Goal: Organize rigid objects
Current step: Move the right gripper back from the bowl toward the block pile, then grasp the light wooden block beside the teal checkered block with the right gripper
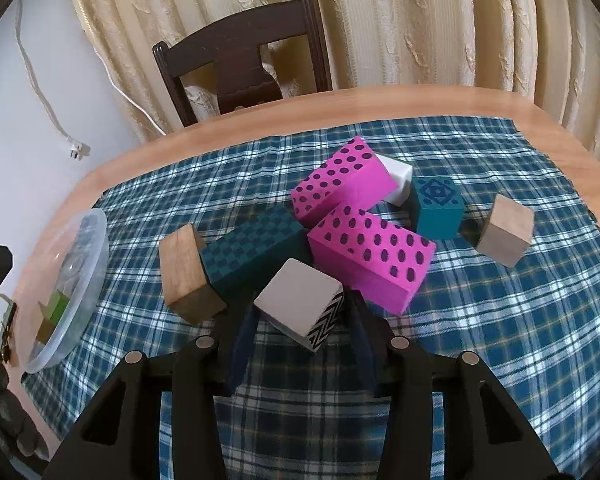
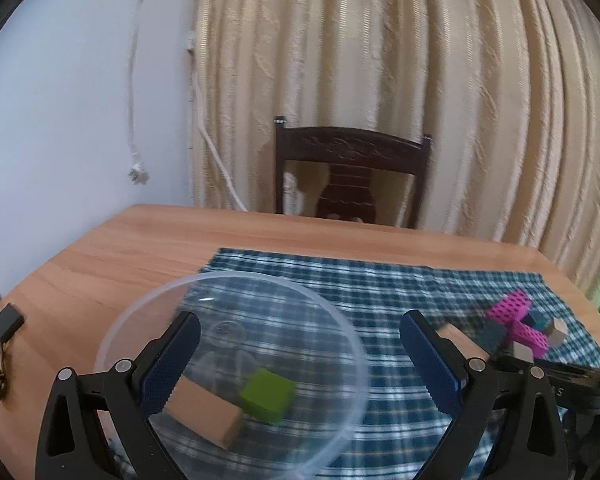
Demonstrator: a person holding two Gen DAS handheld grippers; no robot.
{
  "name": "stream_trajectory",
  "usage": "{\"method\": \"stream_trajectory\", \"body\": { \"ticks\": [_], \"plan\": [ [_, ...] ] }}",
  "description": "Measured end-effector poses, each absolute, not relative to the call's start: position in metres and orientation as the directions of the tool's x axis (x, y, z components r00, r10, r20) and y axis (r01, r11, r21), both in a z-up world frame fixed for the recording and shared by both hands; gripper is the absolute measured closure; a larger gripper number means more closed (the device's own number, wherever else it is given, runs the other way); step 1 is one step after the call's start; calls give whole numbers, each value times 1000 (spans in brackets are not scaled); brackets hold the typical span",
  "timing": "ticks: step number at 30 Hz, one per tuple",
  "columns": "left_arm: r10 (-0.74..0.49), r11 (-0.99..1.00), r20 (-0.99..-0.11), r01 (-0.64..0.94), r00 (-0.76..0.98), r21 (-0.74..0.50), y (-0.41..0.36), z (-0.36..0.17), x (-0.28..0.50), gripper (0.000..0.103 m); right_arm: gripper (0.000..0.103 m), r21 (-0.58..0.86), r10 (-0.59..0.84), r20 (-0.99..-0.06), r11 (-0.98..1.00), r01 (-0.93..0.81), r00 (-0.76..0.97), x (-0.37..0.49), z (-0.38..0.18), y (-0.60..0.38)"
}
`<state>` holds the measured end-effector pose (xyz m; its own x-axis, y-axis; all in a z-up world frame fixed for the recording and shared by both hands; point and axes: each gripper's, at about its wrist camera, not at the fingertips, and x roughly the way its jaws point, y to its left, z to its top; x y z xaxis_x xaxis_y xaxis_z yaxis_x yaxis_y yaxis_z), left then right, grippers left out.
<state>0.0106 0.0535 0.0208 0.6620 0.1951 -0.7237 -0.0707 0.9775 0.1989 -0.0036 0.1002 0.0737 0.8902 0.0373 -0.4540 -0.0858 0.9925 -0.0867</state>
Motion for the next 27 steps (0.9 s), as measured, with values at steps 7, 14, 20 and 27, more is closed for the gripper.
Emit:
{"method": "stream_trajectory", "body": {
  "ticks": [7,14,20,27],
  "plan": [
    [192,977,-723,-60,664,204,35,20,-1,58,1,-86,-94,-539,995,57,837,15,67,64],
    [223,968,-718,-61,660,244,18,19,-8,58,1,-11,-150,-591,984,178,793,27,57,23],
    [228,967,-718,-68,658,245,18,19,-9,58,1,4,-168,-642,975,223,748,41,48,5],
    [227,967,-718,-68,658,244,18,19,-9,57,16,31,-188,-685,958,286,704,56,37,-11]
  ]
}}
